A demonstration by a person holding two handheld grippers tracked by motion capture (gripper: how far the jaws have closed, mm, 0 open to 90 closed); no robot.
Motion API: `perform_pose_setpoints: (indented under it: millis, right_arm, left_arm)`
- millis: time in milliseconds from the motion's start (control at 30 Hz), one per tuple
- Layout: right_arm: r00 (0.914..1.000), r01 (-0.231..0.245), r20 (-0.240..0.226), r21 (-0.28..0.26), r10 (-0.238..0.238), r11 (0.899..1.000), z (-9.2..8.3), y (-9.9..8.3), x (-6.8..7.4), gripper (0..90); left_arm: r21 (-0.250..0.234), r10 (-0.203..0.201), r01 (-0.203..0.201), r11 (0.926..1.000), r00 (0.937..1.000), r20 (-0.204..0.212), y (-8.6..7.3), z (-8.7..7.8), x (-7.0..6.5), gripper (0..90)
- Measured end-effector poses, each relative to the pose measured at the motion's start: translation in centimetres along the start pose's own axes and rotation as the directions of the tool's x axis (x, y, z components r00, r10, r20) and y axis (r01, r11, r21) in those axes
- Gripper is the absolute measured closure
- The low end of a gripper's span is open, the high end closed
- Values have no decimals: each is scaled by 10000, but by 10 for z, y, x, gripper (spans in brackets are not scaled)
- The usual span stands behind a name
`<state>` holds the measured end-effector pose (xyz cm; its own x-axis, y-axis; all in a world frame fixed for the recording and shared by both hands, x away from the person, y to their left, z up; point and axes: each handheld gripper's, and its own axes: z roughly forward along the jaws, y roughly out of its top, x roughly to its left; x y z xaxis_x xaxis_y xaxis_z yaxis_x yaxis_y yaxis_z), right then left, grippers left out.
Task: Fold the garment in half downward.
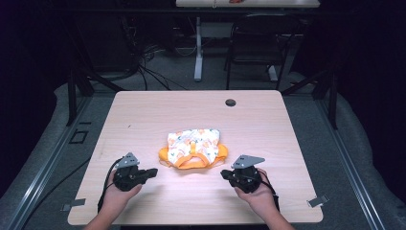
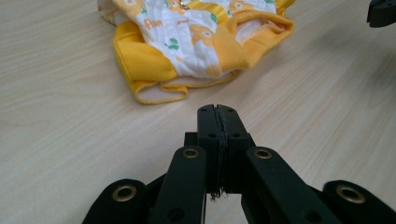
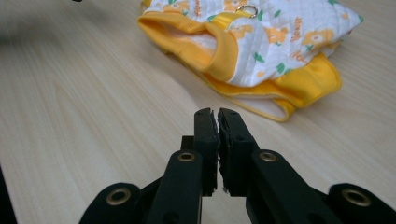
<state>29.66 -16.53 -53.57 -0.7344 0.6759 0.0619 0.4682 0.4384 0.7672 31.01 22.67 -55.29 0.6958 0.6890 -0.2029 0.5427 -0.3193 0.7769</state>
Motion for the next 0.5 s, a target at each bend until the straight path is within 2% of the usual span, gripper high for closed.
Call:
perform_pose_setpoints:
  millis: [100, 333, 367, 500]
  right_arm:
    - [9998, -154, -88, 14, 154, 9999, -2, -9, 3, 851]
    - [10000, -69, -65, 133, 70, 9999, -3, -21, 5, 838]
    - [10000, -53, -76, 81, 53, 10000, -2, -21, 5, 838]
    - [10000, -48, -40, 99, 48, 9999, 3, -26, 7, 836]
  left_arm:
    - [20, -40, 40, 10000, 10000, -18, -7, -2, -3, 889]
    - [159, 191, -188, 9997, 9997, -174, -16, -4, -5, 884]
    - [122, 104, -102, 9999, 9998, -163, -17, -3, -6, 884]
    - [271, 411, -402, 9988, 9987, -317, -20, 0, -6, 881]
